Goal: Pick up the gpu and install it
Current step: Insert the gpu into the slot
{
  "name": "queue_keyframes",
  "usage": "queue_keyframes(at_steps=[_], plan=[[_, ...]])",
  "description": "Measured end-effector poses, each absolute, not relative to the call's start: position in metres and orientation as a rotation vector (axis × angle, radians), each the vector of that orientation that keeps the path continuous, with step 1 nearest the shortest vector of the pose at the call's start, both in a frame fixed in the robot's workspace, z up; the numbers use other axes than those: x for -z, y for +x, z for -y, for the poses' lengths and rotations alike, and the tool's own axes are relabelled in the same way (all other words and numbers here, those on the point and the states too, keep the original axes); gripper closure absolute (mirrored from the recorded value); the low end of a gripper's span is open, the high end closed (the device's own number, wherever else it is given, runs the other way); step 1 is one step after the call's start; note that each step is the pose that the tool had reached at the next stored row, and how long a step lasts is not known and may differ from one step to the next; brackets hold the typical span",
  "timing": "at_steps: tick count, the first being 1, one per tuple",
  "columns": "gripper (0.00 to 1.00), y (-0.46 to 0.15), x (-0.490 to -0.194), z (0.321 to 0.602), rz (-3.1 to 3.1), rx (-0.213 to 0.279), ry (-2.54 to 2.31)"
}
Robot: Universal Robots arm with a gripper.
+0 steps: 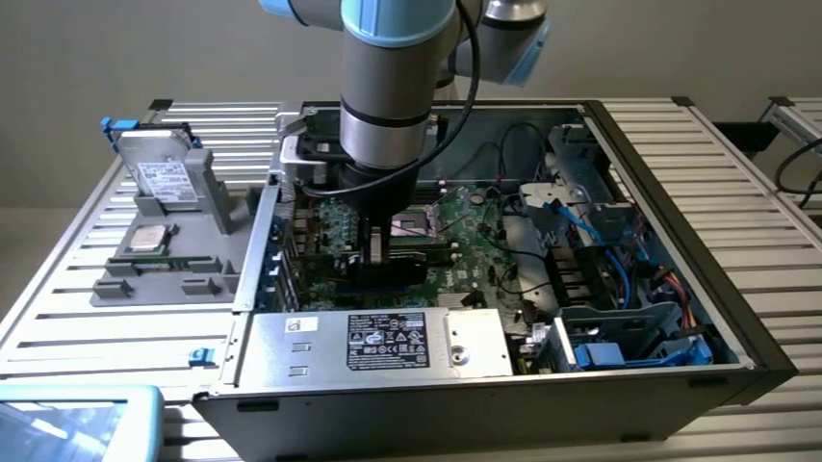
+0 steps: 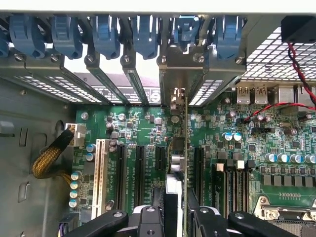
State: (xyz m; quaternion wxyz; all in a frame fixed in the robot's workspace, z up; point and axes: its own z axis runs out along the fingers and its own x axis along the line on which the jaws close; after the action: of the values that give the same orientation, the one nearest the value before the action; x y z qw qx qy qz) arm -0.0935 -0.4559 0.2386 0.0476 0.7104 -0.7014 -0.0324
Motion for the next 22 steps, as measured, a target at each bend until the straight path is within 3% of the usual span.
queue_keyframes(at_steps=[22], plan=[[0.72, -0.0908, -0.2381, 0.456, 2.15, 0.099, 2.157]])
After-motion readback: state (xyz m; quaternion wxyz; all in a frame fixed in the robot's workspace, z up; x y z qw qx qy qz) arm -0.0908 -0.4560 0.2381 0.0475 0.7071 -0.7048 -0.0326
